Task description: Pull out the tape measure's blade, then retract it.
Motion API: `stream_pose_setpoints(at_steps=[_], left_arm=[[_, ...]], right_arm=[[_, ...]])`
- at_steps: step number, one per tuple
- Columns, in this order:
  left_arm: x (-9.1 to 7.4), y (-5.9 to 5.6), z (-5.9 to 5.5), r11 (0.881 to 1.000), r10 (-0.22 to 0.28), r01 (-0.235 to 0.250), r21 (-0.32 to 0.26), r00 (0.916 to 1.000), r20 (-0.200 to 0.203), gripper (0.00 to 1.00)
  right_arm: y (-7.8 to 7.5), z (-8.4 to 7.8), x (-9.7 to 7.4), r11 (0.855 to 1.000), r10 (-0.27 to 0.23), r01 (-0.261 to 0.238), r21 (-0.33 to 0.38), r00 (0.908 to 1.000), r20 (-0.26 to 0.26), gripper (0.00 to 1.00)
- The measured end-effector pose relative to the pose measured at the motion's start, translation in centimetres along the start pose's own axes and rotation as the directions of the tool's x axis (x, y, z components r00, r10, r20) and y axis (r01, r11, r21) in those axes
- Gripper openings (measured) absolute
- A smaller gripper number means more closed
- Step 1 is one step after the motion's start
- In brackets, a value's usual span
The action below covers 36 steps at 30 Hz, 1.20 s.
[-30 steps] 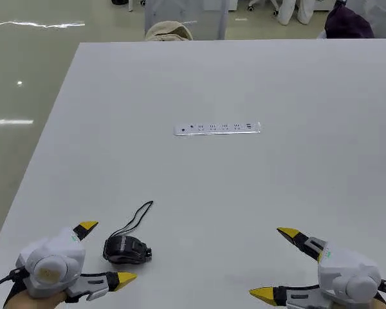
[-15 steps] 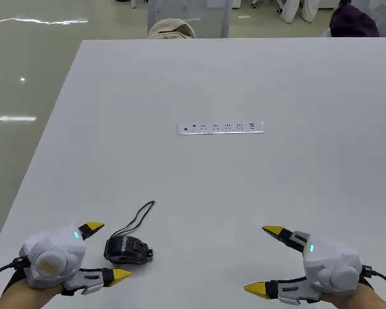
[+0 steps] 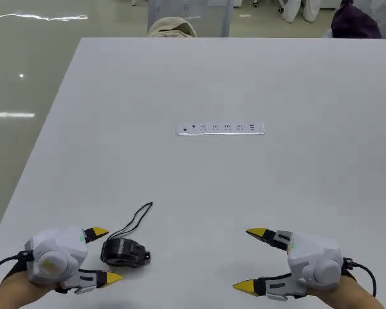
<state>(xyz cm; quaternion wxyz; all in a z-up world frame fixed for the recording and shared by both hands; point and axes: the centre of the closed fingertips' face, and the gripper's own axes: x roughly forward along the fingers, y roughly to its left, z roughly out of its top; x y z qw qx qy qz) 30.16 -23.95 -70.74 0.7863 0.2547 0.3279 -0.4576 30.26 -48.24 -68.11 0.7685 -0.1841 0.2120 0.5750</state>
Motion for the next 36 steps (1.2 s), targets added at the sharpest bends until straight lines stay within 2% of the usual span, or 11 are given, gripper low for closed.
stream_pose_setpoints(at_steps=[6,12,21,28,36], left_arm=[[0.2,0.8,-0.5,0.999,-0.033,0.034,0.03,0.999,-0.031,0.56],[0.6,1.0,-1.0,0.995,-0.072,0.076,0.066,0.9956,-0.06,0.56],[1.1,1.0,-2.1,0.985,-0.122,0.133,0.11,0.9869,-0.106,0.53],[1.8,1.1,-2.2,0.977,-0.137,0.154,0.148,0.9839,-0.115,0.47],[2.5,0.8,-2.6,0.963,-0.171,0.195,0.186,0.9756,-0.138,0.43]], right_arm=[[-0.2,0.7,1.1,1.0,0.022,-0.022,-0.022,0.9997,0.005,0.65],[-0.1,1.1,2.4,0.998,0.054,-0.054,-0.044,0.9986,0.0,0.63],[0.1,1.2,4.8,0.992,0.094,-0.094,-0.079,0.9955,-0.014,0.58],[0.7,1.5,6.8,0.987,0.125,-0.126,-0.101,0.992,-0.021,0.56],[1.4,1.7,9.0,0.981,0.151,-0.154,-0.118,0.988,-0.032,0.53]])
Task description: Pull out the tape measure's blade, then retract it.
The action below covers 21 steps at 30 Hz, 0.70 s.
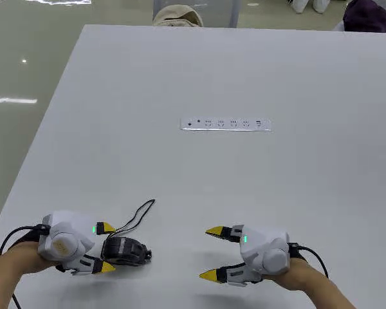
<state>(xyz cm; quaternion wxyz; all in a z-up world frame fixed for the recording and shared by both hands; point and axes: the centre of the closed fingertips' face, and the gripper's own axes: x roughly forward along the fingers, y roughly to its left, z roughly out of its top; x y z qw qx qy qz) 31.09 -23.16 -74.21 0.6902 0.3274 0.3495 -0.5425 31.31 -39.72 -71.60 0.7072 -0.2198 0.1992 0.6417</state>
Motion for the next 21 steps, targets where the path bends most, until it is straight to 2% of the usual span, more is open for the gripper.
stream_pose_setpoints(at_steps=[12,21], left_arm=[[0.9,-0.3,-0.7,0.998,-0.043,0.044,0.041,0.9984,-0.036,0.36],[1.4,-0.2,-0.6,0.996,-0.061,0.064,0.055,0.9972,-0.043,0.32]], right_arm=[[0.7,0.1,3.2,0.997,0.054,-0.056,-0.046,0.9982,-0.026,0.51],[0.7,0.4,5.2,0.994,0.092,-0.094,-0.056,0.9951,-0.036,0.48]])
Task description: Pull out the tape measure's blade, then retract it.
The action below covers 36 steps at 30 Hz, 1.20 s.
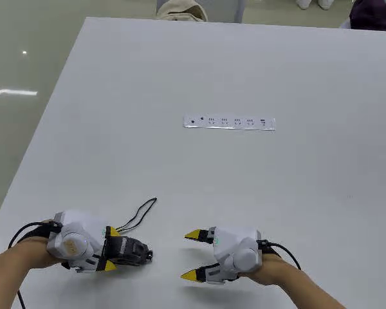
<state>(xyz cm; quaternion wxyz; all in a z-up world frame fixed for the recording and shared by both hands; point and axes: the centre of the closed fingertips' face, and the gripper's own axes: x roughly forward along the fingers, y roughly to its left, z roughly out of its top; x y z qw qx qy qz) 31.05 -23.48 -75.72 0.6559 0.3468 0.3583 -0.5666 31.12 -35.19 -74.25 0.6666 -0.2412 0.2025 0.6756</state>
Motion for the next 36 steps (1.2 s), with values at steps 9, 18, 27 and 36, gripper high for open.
stream_pose_setpoints(at_steps=[9,18,27,36], left_arm=[[0.1,0.0,0.1,1.0,-0.017,0.017,-0.003,0.9999,0.004,0.3],[0.1,-0.1,0.0,0.999,-0.02,0.021,-0.029,0.9997,0.015,0.29],[0.0,-0.1,0.1,0.999,-0.024,0.025,-0.039,0.9993,0.029,0.29],[-0.1,-0.1,0.0,0.999,-0.025,0.027,-0.043,0.999,0.036,0.29]], right_arm=[[0.0,0.7,1.8,1.0,0.015,-0.015,-0.003,0.9999,0.005,0.44],[-0.2,1.4,3.3,1.0,0.023,-0.024,0.008,0.9992,0.032,0.36],[-0.2,1.7,5.0,0.999,0.039,-0.039,0.012,0.9983,0.044,0.28],[0.0,1.6,6.3,0.998,0.062,-0.062,-0.003,0.9975,0.033,0.23]])
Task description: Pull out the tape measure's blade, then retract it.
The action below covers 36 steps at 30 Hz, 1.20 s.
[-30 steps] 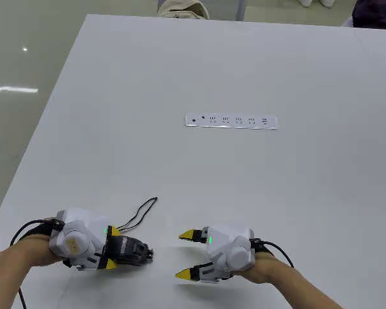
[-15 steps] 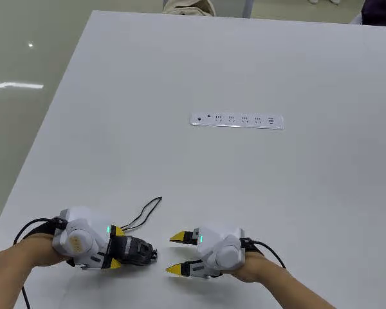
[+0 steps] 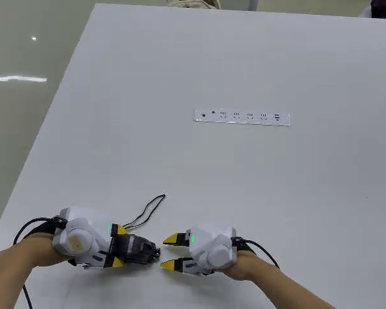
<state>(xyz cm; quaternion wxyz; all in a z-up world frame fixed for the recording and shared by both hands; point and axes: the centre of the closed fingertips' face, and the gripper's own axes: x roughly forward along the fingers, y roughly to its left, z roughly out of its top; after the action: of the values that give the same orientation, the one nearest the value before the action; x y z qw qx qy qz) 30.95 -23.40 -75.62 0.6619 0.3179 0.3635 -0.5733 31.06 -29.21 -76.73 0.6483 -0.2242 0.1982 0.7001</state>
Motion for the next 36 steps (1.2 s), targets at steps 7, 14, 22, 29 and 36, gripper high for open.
stream_pose_setpoints(at_steps=[7,14,22,29,36], left_arm=[[-0.3,0.0,-0.4,1.0,-0.001,0.001,-0.01,1.0,0.007,0.29],[-0.3,0.0,-0.4,1.0,0.001,0.0,-0.02,0.9998,0.018,0.29],[-0.3,0.0,-0.5,1.0,-0.002,0.002,-0.026,0.9997,0.024,0.29],[-0.4,-0.1,-0.6,1.0,-0.002,0.003,-0.032,0.9996,0.026,0.29],[-0.3,-0.1,-0.5,0.999,-0.002,0.004,-0.035,0.9994,0.035,0.29]], right_arm=[[0.2,0.1,0.6,1.0,0.014,-0.014,-0.007,0.9999,0.001,0.2],[0.1,0.8,1.1,1.0,0.014,-0.013,-0.024,0.9998,0.018,0.17],[0.0,1.0,1.3,0.998,0.027,-0.027,-0.054,0.9996,0.009,0.14],[0.0,1.0,1.6,0.998,0.033,-0.033,-0.055,0.9994,0.009,0.14],[0.1,0.9,1.6,0.997,0.032,-0.032,-0.067,0.9995,-0.004,0.12]])
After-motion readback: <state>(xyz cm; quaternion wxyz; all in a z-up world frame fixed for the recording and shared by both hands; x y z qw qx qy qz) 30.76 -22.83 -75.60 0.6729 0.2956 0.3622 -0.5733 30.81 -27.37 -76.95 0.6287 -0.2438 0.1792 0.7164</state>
